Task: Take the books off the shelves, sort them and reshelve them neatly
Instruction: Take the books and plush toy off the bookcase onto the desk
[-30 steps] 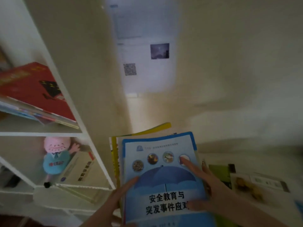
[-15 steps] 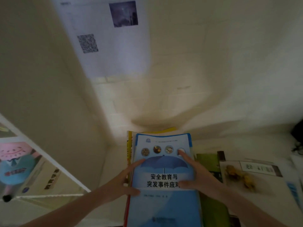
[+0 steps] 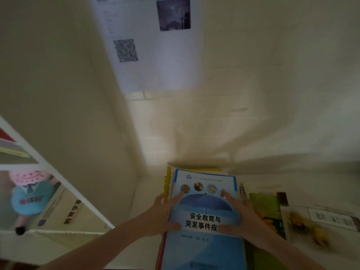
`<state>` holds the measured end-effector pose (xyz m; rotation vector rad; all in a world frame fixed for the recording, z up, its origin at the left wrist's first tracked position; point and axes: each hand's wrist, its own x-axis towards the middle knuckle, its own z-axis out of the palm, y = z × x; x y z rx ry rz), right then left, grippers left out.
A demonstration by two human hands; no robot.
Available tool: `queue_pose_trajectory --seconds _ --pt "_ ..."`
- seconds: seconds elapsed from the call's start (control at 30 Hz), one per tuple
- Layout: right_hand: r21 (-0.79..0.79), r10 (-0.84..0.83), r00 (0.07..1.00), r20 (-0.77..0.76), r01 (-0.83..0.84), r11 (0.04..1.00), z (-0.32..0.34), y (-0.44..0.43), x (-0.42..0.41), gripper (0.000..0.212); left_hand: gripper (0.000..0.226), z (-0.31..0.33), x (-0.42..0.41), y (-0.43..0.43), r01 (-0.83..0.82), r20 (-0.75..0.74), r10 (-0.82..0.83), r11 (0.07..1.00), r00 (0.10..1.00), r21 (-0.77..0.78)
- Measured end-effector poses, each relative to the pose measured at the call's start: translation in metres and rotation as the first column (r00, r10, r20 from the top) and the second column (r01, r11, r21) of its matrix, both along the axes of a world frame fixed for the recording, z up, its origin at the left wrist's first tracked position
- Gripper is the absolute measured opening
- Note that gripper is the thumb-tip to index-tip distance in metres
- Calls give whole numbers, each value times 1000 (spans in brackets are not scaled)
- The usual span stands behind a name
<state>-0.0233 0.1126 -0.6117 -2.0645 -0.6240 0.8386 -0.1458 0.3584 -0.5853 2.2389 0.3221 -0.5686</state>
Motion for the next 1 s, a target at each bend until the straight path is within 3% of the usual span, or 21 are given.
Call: queue_pose_trajectory --seconds 0.17,0.33,0.57,0.8,0.93,1.0 --pt "112 72 951 302 -110 988 67 35 -15 104 85 59 -13 18 -97 261 121 990 958 -102" --pt "303 113 929 352 -227 925 138 81 -33 101 80 131 -41 36 -166 485 254 962 837 -218" --pt "433 119 909 401 -302 849 232 127 -54 92 76 238 -96 52 -180 631 331 939 702 -293" --pt "479 247 831 499 -501 721 341 167 -121 94 73 347 -185 59 -222 817 269 959 509 -178" --pt "454 343 754 560 -625 634 377 201 -164 91 70 371 -227 97 -419 872 328 894 364 -161" --pt "464 390 738 551 -659 591 382 226 -179 91 79 358 -237 125 -537 852 358 836 383 -110"
